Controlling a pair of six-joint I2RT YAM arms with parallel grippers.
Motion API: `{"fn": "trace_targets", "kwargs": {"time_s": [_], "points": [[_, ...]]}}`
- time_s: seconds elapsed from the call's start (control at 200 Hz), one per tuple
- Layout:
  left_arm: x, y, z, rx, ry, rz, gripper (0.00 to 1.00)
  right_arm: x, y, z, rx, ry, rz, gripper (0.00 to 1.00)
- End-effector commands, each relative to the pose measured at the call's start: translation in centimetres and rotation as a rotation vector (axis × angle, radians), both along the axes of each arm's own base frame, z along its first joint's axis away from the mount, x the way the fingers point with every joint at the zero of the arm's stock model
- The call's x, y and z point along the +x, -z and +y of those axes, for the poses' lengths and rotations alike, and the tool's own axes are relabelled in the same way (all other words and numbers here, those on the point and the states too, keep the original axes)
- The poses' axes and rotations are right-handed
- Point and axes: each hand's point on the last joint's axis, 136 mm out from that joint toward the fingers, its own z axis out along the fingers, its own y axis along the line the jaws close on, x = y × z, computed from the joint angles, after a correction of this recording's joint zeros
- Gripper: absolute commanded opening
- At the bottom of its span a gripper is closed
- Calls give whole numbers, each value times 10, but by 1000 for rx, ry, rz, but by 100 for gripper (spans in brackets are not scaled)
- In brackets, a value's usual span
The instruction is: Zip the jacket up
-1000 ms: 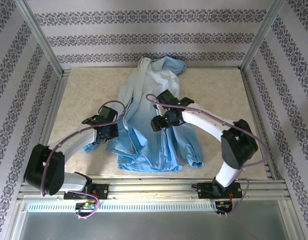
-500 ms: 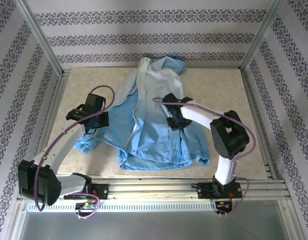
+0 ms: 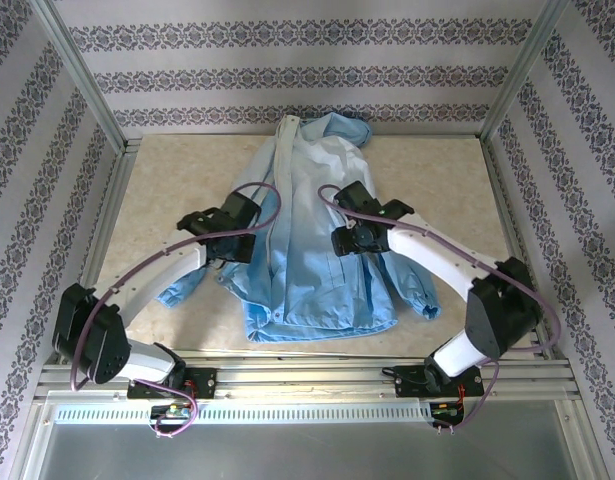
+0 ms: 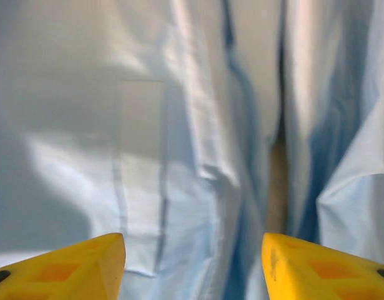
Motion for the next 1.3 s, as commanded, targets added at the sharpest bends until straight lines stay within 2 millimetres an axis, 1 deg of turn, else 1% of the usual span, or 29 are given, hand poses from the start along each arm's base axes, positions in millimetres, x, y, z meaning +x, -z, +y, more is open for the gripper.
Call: {"fn": "trace_targets", "kwargs": {"time_s": [0.0,0.06,0.155,0.24,0.305,0.415,0.52,0.57,0.61,0.655,0.694,0.729,0.779,0.814,0.899,0.949,0.984,1.039,1.094,1.169,1.229,1.259,1.294], "points": [[2,9,-15,-63,-23,5,0,-22,-4,41,154,-48,23,57],[2,12,-12,-69,-43,1,0,-35,-3,67,226,-83,45,56],[0,10,-1,-77,-75,-3,0,-54,8,106,312,-124,101,56],[-3,6,9,-83,-96,-8,0,-65,22,135,379,-139,149,56],[-6,3,14,-82,-100,-13,0,-70,32,152,414,-144,187,56],[-12,0,18,-83,-104,-16,0,-75,46,169,402,-158,215,57],[-15,0,21,-86,-109,-17,0,-76,61,177,379,-155,250,57],[-17,-1,22,-85,-111,-17,0,-77,64,180,380,-156,261,55],[-17,-2,24,-82,-111,-20,0,-76,65,182,382,-158,264,48],[-18,-5,26,-78,-112,-26,0,-75,63,182,385,-161,256,33],[-18,-9,28,-70,-110,-34,0,-74,59,180,380,-166,238,21],[-18,-12,31,-57,-108,-44,0,-70,54,176,372,-169,214,13],[-17,-18,38,-15,-109,-55,0,-64,47,164,360,-166,185,5],[-16,-24,44,19,-112,-63,0,-60,44,153,353,-156,176,0],[-14,-32,51,94,-102,-68,0,-48,36,119,338,-124,159,0],[-10,-35,50,129,-87,-74,0,-43,27,99,323,-112,146,0],[-7,-35,44,151,-68,-76,0,-41,22,84,305,-103,138,0],[-3,-33,30,171,-33,-76,0,-38,13,63,274,-91,124,0],[1,-27,9,173,5,-69,0,-37,4,46,257,-85,114,0],[3,-12,-34,122,70,-53,0,-37,-8,30,264,-79,103,0],[3,2,-71,56,126,-28,0,-39,-17,23,280,-82,92,0],[1,8,-88,14,156,-10,8,-40,-20,21,290,-87,86,0],[0,14,-106,-41,187,12,25,-40,-24,20,306,-92,82,0]]}}
